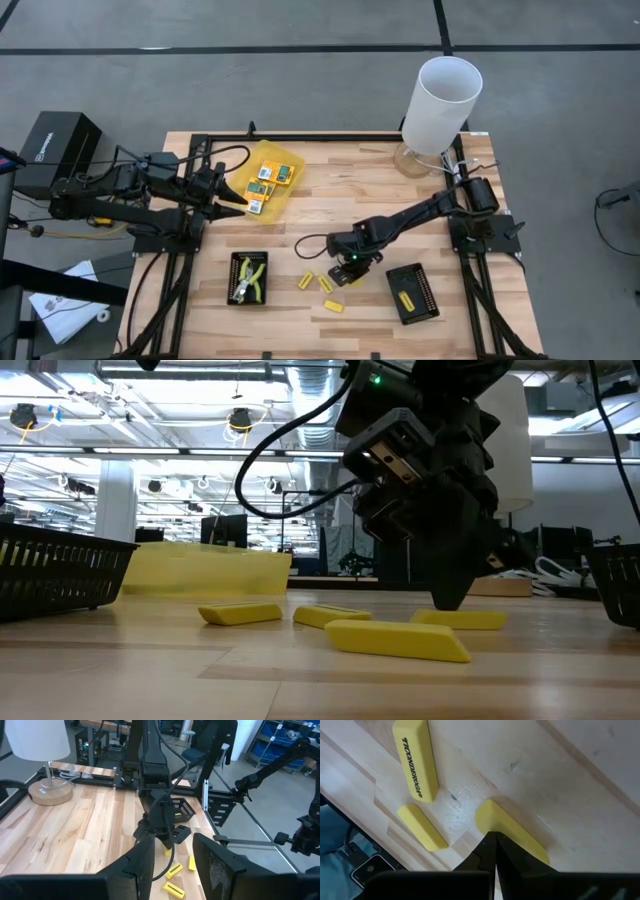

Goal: Pick & Place School Supplies
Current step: Put the yellow eraser into the right black bin

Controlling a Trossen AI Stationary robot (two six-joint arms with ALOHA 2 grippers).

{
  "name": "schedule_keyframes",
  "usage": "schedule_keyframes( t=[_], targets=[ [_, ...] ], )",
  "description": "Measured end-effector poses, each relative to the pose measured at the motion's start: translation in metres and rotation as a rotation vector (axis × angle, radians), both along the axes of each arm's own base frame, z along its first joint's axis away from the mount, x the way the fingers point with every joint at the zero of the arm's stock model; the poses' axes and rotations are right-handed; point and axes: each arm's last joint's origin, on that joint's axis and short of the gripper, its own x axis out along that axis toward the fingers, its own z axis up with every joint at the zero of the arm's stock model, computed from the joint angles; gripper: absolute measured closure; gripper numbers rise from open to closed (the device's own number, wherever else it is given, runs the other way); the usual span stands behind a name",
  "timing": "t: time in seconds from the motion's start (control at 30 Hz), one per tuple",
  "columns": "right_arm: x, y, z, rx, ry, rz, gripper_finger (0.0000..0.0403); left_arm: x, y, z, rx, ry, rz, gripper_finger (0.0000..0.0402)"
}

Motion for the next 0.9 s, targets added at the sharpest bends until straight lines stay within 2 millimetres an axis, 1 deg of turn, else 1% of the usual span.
schedule_keyframes(
  t=[0.23, 0.3, 0.33, 0.47, 0.77, 0.9],
  targets=[
    [0.001, -0.014, -0.001, -0.003, 0.008, 0.001, 0.0403, 0.000, 0.000, 0.000, 0.001, 0.000, -0.001, 0.0273],
    [-0.001, -0.019, -0.002, -0.020, 0.027, -0.011, 0.0403, 0.000, 0.000, 0.000, 0.002, 0.000, -0.002, 0.0273],
    [-0.002, -0.021, -0.003, -0.058, 0.041, -0.024, 0.0403, 0.000, 0.000, 0.000, 0.002, 0.000, -0.002, 0.0273],
    [-0.002, -0.029, -0.004, -0.062, 0.046, -0.025, 0.0403, 0.000, 0.000, 0.000, 0.003, 0.003, -0.002, 0.0273],
    [-0.001, -0.037, -0.004, -0.053, 0.039, -0.021, 0.0403, -0.001, 0.005, -0.002, 0.003, 0.020, 0.037, 0.0273],
    [-0.001, -0.034, 0.000, -0.049, 0.002, -0.011, 0.0403, -0.001, 0.006, -0.002, -0.003, 0.025, 0.036, 0.0273]
  ],
)
